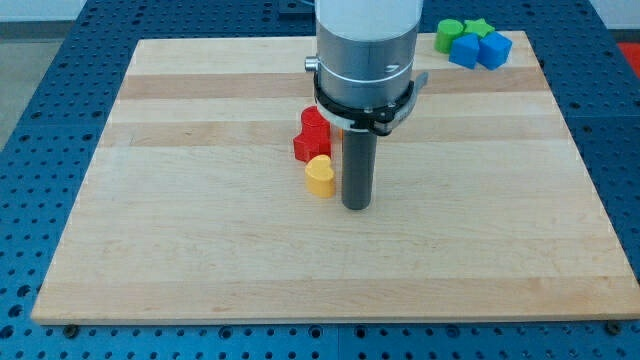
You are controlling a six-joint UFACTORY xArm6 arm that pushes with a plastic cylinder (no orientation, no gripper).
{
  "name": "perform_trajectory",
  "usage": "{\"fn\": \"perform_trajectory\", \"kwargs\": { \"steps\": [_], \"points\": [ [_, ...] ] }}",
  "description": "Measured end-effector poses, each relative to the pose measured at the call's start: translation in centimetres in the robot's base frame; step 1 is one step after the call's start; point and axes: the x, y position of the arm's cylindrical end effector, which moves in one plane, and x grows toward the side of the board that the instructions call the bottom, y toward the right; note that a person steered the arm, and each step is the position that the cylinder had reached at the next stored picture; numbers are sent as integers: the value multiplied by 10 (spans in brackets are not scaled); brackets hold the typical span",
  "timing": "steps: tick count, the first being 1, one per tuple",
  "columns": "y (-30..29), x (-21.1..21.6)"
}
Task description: Move your arm to the right of the red star
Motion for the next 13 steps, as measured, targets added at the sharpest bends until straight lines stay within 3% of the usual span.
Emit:
{"fn": "perform_trajectory", "kwargs": {
  "steps": [4,6,11,13],
  "points": [
    [-15,-7],
    [26,-19],
    [31,-30],
    [24,-53]
  ]
}}
